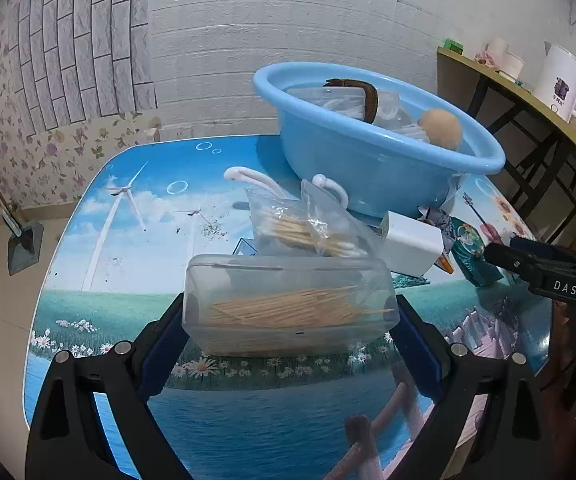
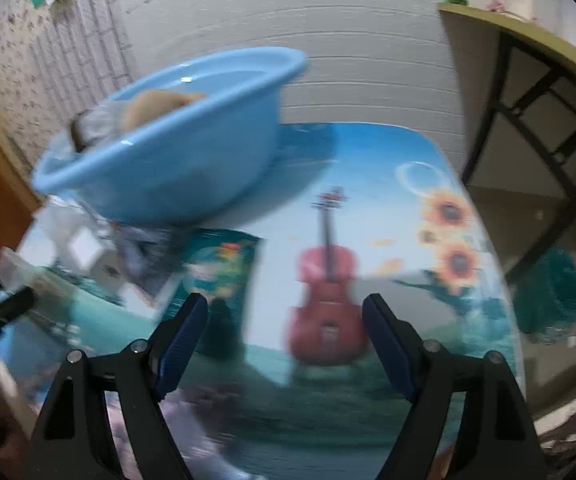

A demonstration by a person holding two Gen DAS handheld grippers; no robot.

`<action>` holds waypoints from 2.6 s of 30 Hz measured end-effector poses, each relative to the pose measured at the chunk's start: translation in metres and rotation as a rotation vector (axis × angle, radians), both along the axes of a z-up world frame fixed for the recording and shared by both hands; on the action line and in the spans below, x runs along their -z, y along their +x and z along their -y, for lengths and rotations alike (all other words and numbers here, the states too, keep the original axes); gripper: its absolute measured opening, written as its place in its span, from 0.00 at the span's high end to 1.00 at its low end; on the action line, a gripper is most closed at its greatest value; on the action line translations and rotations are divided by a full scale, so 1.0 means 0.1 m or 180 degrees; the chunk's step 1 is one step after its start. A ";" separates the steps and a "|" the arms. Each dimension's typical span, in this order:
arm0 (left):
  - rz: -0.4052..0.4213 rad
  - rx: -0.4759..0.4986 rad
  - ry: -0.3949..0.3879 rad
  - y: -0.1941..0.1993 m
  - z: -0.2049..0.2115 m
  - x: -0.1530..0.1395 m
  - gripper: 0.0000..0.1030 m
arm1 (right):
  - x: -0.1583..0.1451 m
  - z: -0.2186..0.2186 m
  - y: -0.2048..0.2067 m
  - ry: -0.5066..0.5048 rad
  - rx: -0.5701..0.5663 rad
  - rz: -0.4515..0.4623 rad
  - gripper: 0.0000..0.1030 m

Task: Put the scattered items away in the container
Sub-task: 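Lift the toothpick container with left tool while right tool reaches for the green snack packet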

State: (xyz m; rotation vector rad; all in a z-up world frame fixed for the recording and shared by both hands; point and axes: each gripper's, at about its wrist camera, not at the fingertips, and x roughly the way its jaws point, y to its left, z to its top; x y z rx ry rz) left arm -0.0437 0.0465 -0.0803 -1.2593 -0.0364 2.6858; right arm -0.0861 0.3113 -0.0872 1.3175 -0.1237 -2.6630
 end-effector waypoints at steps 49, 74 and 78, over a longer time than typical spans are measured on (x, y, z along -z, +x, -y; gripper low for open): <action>0.0062 0.0069 -0.0263 0.01 -0.14 0.28 0.00 | 0.10 0.15 0.44 0.0396 -0.0494 -0.0179 0.38; -0.0025 0.0056 -0.0233 0.05 -0.14 0.25 0.11 | 0.14 0.22 0.45 0.0348 -0.0493 -0.0404 0.41; -0.0036 0.0129 -0.0177 0.07 -0.14 0.24 0.11 | 0.14 0.25 0.47 0.0343 -0.0563 -0.0440 0.56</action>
